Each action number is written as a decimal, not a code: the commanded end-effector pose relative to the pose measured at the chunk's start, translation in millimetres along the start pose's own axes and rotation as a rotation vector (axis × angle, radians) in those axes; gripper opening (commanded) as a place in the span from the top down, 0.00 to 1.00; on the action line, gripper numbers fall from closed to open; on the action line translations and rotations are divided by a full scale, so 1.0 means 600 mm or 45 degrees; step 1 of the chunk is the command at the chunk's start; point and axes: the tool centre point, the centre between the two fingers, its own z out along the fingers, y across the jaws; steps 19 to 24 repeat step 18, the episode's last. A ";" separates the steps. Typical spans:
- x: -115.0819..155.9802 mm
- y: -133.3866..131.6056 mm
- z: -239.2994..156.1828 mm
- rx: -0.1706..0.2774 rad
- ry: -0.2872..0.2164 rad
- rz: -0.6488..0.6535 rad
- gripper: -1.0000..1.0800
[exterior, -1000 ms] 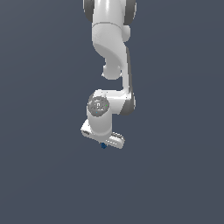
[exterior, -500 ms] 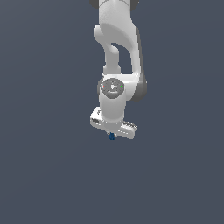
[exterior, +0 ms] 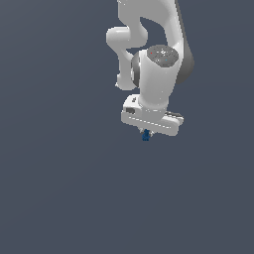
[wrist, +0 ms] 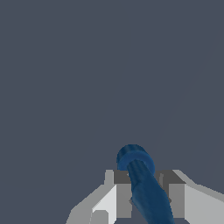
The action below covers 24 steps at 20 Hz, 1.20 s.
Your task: Pick up the object and move it to a goal position.
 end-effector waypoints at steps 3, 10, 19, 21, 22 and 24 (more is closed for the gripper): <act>-0.042 -0.042 -0.068 -0.001 0.000 0.001 1.00; -0.087 -0.093 -0.146 -0.002 0.001 0.001 1.00; -0.102 -0.114 -0.176 0.000 0.000 0.001 1.00; -0.102 -0.114 -0.176 0.000 0.000 0.001 1.00; -0.102 -0.114 -0.176 0.000 0.000 0.001 1.00; -0.102 -0.114 -0.176 0.000 0.000 0.001 1.00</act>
